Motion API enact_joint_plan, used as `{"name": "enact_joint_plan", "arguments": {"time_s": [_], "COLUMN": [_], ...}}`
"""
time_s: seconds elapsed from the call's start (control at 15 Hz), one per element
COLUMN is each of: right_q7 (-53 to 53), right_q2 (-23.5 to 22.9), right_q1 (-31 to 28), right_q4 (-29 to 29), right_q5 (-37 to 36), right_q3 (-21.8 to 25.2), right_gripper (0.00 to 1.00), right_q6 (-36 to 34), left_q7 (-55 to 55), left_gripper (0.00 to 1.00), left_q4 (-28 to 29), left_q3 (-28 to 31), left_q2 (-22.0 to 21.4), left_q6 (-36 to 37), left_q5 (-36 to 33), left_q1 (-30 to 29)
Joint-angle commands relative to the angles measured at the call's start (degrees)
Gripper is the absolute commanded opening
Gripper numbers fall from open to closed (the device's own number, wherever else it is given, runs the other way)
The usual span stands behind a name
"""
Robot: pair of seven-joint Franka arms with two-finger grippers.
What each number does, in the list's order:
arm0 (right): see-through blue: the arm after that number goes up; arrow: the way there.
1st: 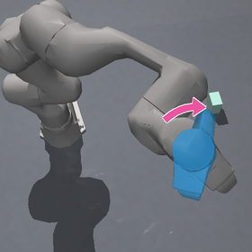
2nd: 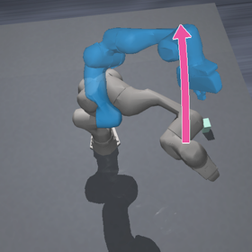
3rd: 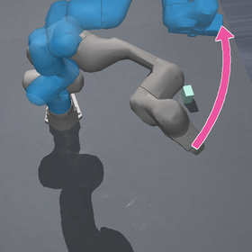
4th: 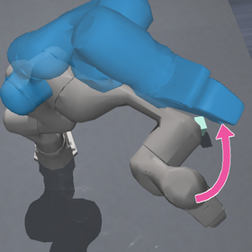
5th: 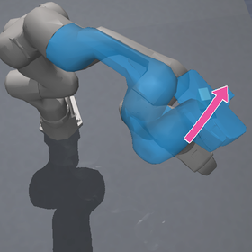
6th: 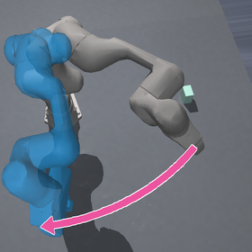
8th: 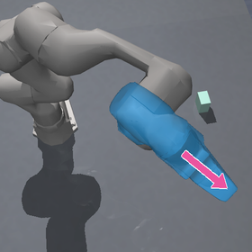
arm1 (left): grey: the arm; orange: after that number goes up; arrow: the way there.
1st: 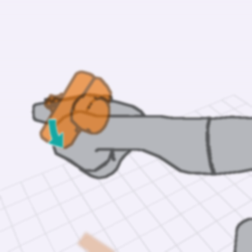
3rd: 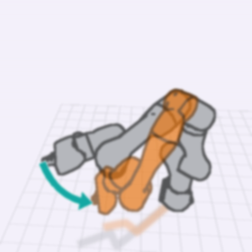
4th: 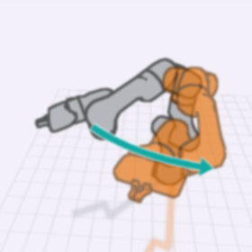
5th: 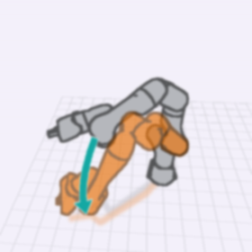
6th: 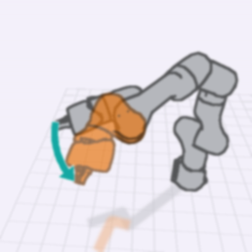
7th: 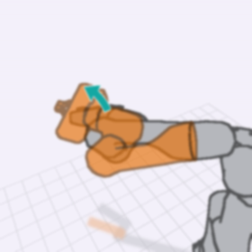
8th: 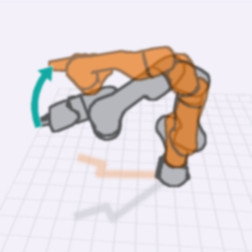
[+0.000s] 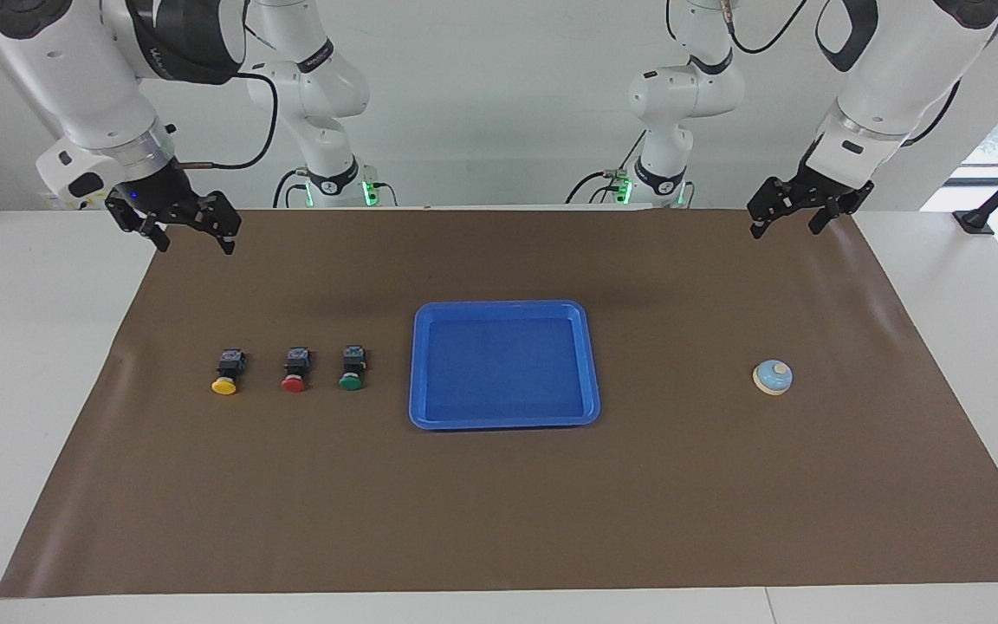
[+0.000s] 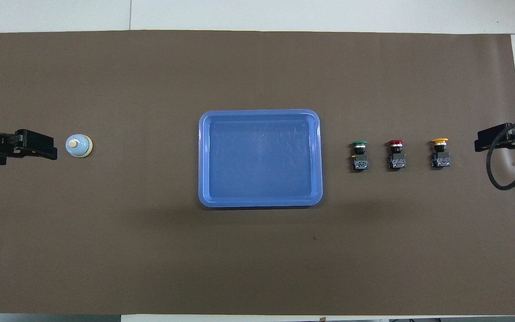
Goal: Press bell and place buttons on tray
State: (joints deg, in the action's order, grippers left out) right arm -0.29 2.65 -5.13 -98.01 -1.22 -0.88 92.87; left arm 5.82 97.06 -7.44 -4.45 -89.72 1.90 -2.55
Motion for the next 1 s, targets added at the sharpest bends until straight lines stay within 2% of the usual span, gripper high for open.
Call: {"name": "enact_joint_plan", "arguments": {"time_s": [0.0, 0.53, 0.73, 0.87, 0.94], "right_q7": [0.03, 0.03, 0.03, 0.03, 0.03], "right_q2": [1.48, 1.48, 1.48, 1.39, 1.48], "right_q1": [-0.40, -0.40, -0.40, -0.40, -0.40], "right_q4": [-1.49, -1.49, -1.49, -1.49, -1.49], "right_q5": [0.17, 0.17, 0.17, 0.17, 0.17], "right_q3": [-0.27, -0.27, -0.27, -0.27, -0.27], "right_gripper": [1.00, 1.00, 1.00, 1.00, 1.00], "right_q6": [-0.06, -0.06, -0.06, -0.06, -0.06], "left_q7": [0.07, 2.60, 2.17, 0.78, -1.76], "left_gripper": [1.00, 1.00, 1.00, 1.00, 0.85], "left_q4": [1.46, 1.55, 1.64, 1.90, 1.81], "left_q3": [0.23, 0.23, 0.23, 0.23, 0.23], "left_q2": [-1.79, -1.70, -1.18, -0.04, 0.84], "left_q6": [-0.28, -1.07, -4.23, -6.42, -7.22], "left_q5": [0.39, 0.21, 0.21, 0.21, 0.21], "left_q1": [-0.09, -0.18, -0.44, -2.71, -3.42]}}
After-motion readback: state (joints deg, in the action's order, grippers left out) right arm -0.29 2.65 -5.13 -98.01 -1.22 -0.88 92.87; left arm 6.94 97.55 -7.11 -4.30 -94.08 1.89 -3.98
